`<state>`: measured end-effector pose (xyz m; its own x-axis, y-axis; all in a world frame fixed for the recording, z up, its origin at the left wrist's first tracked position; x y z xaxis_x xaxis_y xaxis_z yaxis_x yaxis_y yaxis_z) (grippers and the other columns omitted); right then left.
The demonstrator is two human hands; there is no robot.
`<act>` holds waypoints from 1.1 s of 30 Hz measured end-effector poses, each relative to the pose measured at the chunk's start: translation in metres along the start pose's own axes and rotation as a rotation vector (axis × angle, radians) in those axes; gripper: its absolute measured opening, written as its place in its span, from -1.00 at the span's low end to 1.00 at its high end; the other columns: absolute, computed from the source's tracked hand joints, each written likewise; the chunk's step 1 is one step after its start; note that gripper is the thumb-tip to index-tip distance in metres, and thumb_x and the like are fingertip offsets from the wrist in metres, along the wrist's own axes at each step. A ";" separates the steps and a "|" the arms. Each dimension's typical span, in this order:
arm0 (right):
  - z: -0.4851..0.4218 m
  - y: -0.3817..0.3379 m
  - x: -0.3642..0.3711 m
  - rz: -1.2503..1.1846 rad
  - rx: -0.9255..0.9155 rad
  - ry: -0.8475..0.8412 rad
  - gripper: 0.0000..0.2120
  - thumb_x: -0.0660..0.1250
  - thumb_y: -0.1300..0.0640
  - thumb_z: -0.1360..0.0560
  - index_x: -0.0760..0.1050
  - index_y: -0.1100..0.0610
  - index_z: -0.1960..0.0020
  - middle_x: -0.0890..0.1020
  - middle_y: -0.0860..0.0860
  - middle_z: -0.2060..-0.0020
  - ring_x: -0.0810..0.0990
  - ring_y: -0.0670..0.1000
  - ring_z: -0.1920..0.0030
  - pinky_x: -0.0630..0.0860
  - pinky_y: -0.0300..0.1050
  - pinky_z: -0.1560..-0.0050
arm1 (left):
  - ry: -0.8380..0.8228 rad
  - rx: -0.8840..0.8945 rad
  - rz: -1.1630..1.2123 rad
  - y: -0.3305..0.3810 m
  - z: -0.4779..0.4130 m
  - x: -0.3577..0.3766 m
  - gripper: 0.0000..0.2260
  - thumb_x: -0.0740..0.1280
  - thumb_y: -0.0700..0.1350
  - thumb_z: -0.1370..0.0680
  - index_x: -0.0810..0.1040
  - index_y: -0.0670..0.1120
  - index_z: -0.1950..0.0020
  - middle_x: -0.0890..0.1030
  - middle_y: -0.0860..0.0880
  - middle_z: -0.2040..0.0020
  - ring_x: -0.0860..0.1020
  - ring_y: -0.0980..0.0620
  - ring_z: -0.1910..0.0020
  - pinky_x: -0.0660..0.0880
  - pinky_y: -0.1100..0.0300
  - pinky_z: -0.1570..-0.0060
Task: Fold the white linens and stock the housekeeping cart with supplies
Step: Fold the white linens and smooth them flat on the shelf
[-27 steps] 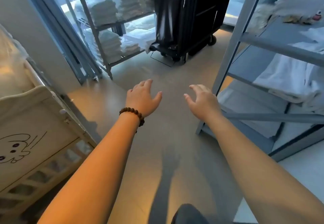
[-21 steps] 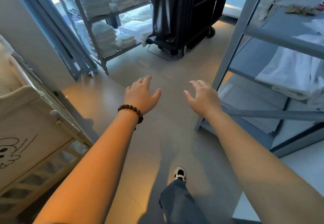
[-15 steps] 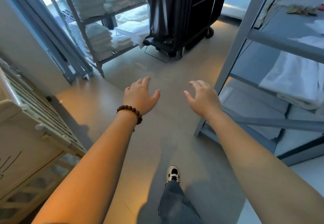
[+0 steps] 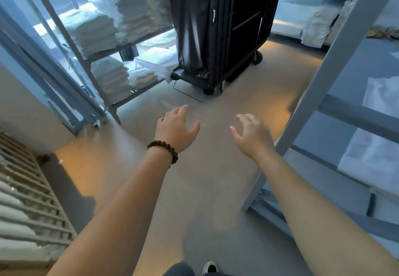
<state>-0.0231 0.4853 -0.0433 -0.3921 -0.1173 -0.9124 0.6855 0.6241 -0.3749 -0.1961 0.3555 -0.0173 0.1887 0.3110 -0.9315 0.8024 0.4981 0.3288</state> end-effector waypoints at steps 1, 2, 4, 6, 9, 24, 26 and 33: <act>-0.012 0.004 0.002 -0.001 0.005 -0.001 -0.56 0.19 -0.06 -0.58 0.38 0.13 -0.38 0.46 0.08 -0.32 0.37 0.11 -0.32 0.33 0.00 -0.27 | -0.006 0.007 -0.001 0.002 -0.013 0.004 -0.47 0.17 0.17 -0.57 0.27 -0.05 -0.47 0.41 -0.06 -0.40 0.37 -0.08 -0.36 0.24 -0.05 -0.34; -0.024 0.008 0.004 -0.002 0.010 -0.004 -0.55 0.19 -0.06 -0.58 0.37 0.13 -0.38 0.45 0.08 -0.32 0.37 0.11 -0.32 0.33 0.00 -0.27 | -0.012 0.014 -0.004 0.003 -0.026 0.009 -0.48 0.17 0.16 -0.57 0.27 -0.05 -0.46 0.41 -0.06 -0.40 0.37 -0.08 -0.36 0.23 -0.04 -0.34; -0.045 0.017 0.010 -0.005 0.020 -0.012 -0.55 0.18 -0.06 -0.58 0.37 0.13 -0.39 0.45 0.08 -0.32 0.37 0.10 -0.32 0.34 0.00 -0.27 | -0.025 0.024 -0.004 0.005 -0.052 0.017 -0.48 0.16 0.16 -0.57 0.27 -0.05 -0.46 0.40 -0.05 -0.41 0.36 -0.07 -0.36 0.23 -0.04 -0.34; -0.068 0.026 0.015 -0.013 0.033 -0.015 -0.55 0.18 -0.06 -0.58 0.37 0.13 -0.39 0.45 0.07 -0.32 0.38 0.10 -0.32 0.33 0.00 -0.26 | -0.035 0.036 0.006 0.007 -0.078 0.026 -0.48 0.17 0.15 -0.57 0.27 -0.06 -0.46 0.39 -0.05 -0.42 0.35 -0.07 -0.38 0.22 -0.03 -0.35; -0.105 0.042 0.024 -0.022 0.054 -0.004 -0.56 0.17 -0.07 -0.58 0.37 0.12 -0.39 0.45 0.06 -0.32 0.38 0.08 -0.32 0.34 -0.03 -0.24 | -0.036 0.054 0.041 0.011 -0.122 0.042 -0.49 0.18 0.14 -0.57 0.28 -0.07 -0.46 0.39 -0.04 -0.42 0.33 -0.06 -0.39 0.19 -0.01 -0.34; -0.383 0.111 0.055 0.047 0.260 0.096 -0.56 0.18 -0.07 -0.57 0.40 0.13 -0.37 0.49 0.09 -0.28 0.43 0.13 -0.26 0.37 0.01 -0.21 | -0.148 0.259 0.098 0.035 -0.442 0.114 -0.48 0.19 0.14 -0.58 0.26 -0.07 -0.48 0.39 -0.02 -0.41 0.36 -0.04 -0.36 0.23 -0.03 -0.34; -0.418 0.122 0.048 0.055 0.299 0.142 -0.56 0.18 -0.07 -0.57 0.41 0.13 -0.36 0.50 0.08 -0.27 0.45 0.12 -0.25 0.39 0.00 -0.19 | -0.152 0.314 0.098 0.050 -0.490 0.119 -0.48 0.19 0.14 -0.58 0.26 -0.07 -0.48 0.40 -0.02 -0.41 0.36 -0.03 -0.36 0.23 -0.02 -0.34; -0.495 0.184 0.026 0.069 0.445 0.212 -0.58 0.21 -0.02 -0.56 0.43 0.17 -0.33 0.51 0.11 -0.25 0.45 0.15 -0.23 0.41 0.03 -0.20 | -0.214 0.461 0.114 0.116 -0.604 0.158 -0.47 0.17 0.16 -0.58 0.25 -0.06 -0.48 0.39 -0.02 -0.42 0.37 -0.04 -0.36 0.24 -0.03 -0.33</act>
<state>-0.2108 0.9793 -0.0551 -0.4212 0.1006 -0.9014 0.8915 0.2289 -0.3910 -0.4154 0.9517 -0.0321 0.3622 0.1457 -0.9206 0.9270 0.0472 0.3722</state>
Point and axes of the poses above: each hand's wrist, its own z-axis away from the middle knuckle, its own x-axis out of the palm, y = z × x, the point moved 2 cm from there along -z, towards the middle knuckle
